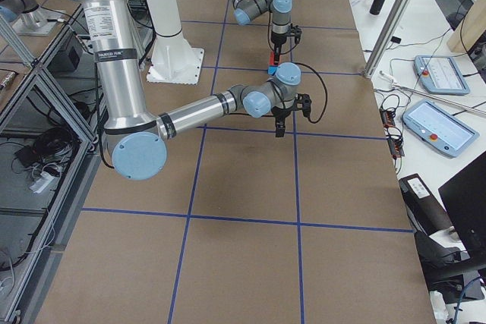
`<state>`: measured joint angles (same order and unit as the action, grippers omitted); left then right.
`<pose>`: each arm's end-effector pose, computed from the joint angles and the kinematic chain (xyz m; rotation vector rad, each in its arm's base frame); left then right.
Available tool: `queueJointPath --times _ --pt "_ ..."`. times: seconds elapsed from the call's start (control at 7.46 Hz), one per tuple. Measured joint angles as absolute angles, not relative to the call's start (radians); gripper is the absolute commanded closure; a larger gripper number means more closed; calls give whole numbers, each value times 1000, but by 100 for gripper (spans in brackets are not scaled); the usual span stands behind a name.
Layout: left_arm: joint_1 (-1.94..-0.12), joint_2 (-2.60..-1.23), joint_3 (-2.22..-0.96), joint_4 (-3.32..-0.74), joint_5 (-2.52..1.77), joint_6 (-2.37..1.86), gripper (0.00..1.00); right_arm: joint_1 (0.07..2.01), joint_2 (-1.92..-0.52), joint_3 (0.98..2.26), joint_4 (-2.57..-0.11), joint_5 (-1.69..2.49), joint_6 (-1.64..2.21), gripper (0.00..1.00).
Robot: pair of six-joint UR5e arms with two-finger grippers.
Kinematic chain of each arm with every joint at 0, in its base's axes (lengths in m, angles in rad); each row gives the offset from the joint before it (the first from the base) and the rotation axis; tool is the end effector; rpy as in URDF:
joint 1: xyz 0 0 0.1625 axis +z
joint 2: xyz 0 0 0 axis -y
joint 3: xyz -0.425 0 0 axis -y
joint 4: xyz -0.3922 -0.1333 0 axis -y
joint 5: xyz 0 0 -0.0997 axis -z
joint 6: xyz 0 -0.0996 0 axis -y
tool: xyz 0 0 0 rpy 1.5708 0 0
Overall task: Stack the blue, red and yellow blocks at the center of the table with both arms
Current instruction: 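Lower the red cube onto the blue cube and open the left gripper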
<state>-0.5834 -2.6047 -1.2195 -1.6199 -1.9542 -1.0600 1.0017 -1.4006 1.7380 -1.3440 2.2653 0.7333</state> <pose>0.6193 -0.5238 0.1346 0.0632 0.8070 0.0716 -0.2471 -0.5153 0.4629 0.0208 -0.8640 -0.0420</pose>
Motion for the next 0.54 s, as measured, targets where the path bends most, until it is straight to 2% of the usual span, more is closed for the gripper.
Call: queueJointPath --times 0.27,0.54 --pt "-580 -2604 -1220 -1621 -1949 -1061 46 1002 -1401 1738 -1344 2266 733 0" --pt "-574 -2602 -1219 -1624 -1937 -1061 34 1002 -1401 1738 -1344 2266 733 0"
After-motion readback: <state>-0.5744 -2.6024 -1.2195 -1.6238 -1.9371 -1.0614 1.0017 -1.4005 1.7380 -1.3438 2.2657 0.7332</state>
